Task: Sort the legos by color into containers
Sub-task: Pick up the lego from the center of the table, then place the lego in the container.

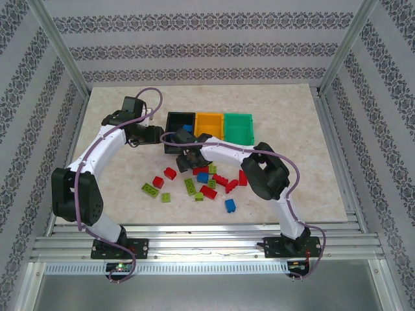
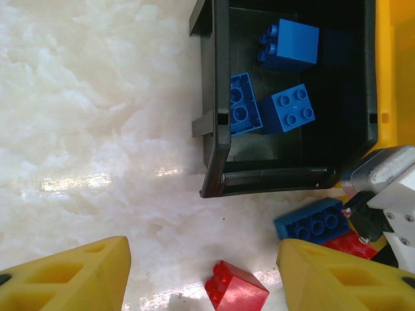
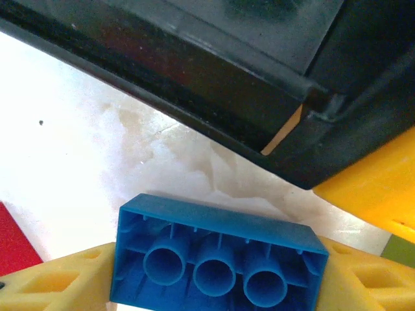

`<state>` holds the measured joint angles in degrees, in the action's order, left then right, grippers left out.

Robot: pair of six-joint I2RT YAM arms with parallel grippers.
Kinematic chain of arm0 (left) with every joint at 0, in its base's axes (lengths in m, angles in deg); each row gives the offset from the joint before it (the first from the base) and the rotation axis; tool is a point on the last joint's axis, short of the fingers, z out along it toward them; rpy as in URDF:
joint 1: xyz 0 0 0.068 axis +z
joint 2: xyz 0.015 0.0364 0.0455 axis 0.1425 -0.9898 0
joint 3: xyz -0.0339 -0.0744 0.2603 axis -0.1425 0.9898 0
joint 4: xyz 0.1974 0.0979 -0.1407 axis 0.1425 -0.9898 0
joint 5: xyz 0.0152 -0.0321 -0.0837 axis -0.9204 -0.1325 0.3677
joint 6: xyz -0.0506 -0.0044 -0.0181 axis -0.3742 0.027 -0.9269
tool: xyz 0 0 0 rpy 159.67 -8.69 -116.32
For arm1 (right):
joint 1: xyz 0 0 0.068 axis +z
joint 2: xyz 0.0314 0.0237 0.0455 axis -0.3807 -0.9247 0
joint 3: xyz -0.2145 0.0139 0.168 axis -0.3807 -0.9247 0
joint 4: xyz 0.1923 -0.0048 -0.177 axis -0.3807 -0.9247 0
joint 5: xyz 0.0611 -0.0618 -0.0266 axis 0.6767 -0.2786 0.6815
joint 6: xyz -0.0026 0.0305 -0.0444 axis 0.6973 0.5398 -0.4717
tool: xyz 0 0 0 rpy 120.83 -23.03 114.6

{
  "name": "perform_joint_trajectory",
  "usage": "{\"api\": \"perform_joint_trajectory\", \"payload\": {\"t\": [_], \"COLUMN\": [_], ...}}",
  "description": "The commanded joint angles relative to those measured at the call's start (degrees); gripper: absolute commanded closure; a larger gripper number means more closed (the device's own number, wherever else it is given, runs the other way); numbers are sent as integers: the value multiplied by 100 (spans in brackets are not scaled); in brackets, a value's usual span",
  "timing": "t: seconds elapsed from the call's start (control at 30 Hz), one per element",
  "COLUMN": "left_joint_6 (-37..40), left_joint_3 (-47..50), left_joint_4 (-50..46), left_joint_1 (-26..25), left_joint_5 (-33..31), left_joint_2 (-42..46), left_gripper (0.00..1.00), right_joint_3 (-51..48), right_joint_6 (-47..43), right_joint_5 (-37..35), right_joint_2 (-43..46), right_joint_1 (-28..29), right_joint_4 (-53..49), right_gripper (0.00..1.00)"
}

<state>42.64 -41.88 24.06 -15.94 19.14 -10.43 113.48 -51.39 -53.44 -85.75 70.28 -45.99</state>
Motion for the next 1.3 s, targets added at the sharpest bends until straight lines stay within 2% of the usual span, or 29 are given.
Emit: {"api": "perform_joint_trajectory", "payload": {"t": [0.0, 0.23, 0.37, 0.63, 0.83, 1.03, 1.13, 1.27], "left_joint_6": [101, 118, 14, 12, 12, 12, 12, 12], "left_joint_3": [41, 32, 58, 109, 120, 133, 124, 144], "left_joint_4": [13, -8, 19, 64, 81, 101, 110, 145], "left_joint_1": [51, 48, 56, 76, 131, 192, 203, 203], "left_joint_5": [-51, -118, -143, -292, -331, -351, -302, -262], "left_joint_2": [105, 105, 113, 95, 81, 105, 101, 138], "left_gripper": [38, 38, 38, 38, 38, 38, 38, 38], "right_joint_3": [-200, -239, -27, 1385, 2552, 3736, 3806, 3017], "right_joint_6": [-24, -18, -74, -397, -481, -462, -469, -487], "right_joint_5": [-90, -125, -181, -101, 258, 394, 478, 532], "right_joint_2": [414, 1159, 1266, 357, -509, -1230, -1271, -807], "right_joint_1": [69, 77, 30, -371, -739, -852, -863, -863], "right_joint_4": [-20, 190, 312, 143, 93, -139, -195, 72], "right_gripper": [36, 36, 35, 34, 34, 25, 22, 22]}}
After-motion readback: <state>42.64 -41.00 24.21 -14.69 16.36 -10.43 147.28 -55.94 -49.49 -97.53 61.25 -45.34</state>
